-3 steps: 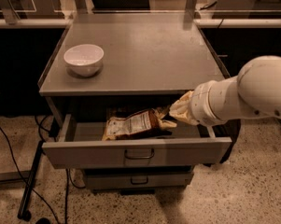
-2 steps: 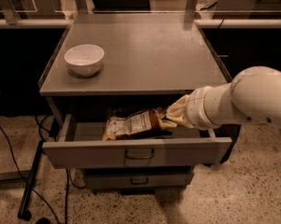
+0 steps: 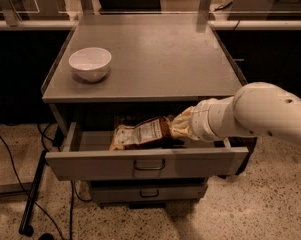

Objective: Pick brown chip bag from top drawer and place on counter

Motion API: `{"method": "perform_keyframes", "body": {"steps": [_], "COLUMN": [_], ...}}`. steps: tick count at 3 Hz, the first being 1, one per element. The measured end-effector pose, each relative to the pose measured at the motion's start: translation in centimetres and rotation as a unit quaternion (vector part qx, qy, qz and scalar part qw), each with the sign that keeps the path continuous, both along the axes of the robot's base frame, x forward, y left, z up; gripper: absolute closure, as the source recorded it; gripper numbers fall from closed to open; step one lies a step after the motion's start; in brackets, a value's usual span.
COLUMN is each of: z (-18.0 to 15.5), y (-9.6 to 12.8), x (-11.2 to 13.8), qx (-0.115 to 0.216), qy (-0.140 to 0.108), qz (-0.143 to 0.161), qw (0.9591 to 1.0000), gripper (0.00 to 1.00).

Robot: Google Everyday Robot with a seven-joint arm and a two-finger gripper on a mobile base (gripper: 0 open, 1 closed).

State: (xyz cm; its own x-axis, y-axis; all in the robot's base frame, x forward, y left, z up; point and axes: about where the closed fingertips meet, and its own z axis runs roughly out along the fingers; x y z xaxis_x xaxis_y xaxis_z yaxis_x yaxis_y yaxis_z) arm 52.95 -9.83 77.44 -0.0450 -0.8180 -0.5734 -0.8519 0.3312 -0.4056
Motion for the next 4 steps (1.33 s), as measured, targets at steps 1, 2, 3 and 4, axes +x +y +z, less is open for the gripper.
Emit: {"method": "perform_keyframes", "body": {"steps": [1,2,3,4], "z": [-1.1,-2.1,-3.0,-3.7], "y": [0.1,0.2,0.4,0.9], "x": [0.5,1.3,2.3,3.4], "qx": [-0.004,-0.007,-0.005,-0.002], "qy": [0.003,0.005,0.005,0.003], "qz": [0.001,0.002,0.002,0.002], "qw": [1.0,1.0,1.0,1.0], "gripper": [0.58,0.4,0.39,0.3]}}
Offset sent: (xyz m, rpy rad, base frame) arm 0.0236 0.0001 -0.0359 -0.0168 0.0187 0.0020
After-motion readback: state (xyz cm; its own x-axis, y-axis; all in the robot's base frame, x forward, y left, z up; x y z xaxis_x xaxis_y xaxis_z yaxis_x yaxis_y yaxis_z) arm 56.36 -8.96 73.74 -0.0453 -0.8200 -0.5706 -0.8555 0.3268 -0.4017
